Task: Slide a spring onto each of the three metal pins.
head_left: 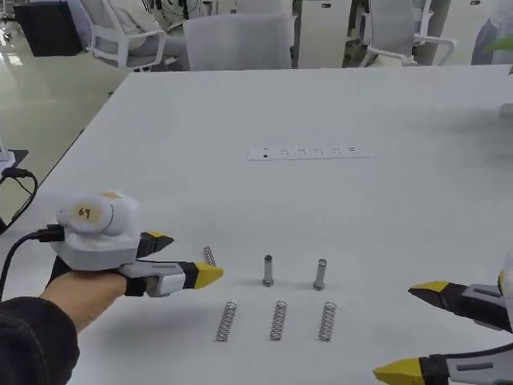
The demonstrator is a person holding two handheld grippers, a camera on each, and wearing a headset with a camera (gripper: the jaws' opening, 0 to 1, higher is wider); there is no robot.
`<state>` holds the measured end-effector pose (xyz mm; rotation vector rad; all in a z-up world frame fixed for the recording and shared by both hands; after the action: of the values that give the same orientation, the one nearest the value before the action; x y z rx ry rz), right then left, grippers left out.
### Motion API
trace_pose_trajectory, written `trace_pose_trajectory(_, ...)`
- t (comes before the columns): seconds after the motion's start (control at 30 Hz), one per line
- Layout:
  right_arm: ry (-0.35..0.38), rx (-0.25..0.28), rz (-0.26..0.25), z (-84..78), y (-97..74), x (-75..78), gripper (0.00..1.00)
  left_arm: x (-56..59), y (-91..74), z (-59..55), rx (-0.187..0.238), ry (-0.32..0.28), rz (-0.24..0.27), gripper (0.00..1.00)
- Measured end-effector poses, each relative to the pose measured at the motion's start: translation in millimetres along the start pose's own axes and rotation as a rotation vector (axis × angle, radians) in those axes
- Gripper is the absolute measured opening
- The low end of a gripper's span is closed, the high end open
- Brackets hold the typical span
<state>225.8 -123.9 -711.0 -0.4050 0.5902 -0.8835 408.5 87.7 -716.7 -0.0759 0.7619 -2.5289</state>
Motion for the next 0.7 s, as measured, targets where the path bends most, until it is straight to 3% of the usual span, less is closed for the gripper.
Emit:
trace_pose_trajectory(0.27,0.003,-0.006,0.003,-1.8,2.3,-0.1,0.78,-8.4,16.7,-3.6,-0.041,-0.011,0.032,0.59)
trace_pose_trajectory(0.7,0.006,-0.019,0.015,-3.4,5.8,-1.2,0.78,-20.5,40.1,-14.7,-0.131,-0.026,0.094,0.45)
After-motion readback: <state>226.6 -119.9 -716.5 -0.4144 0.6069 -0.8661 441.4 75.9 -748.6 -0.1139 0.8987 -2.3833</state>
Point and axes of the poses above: the centre of the closed fingertips' face, and the gripper's own axes: y roughly forward along the fingers, x roughly to its right, z roughly out of its top, the point moved 2 cm from there along -y, roughly backward along the fingers, and after that the axes turned 15 degrees about y, right-handed, at the moved point
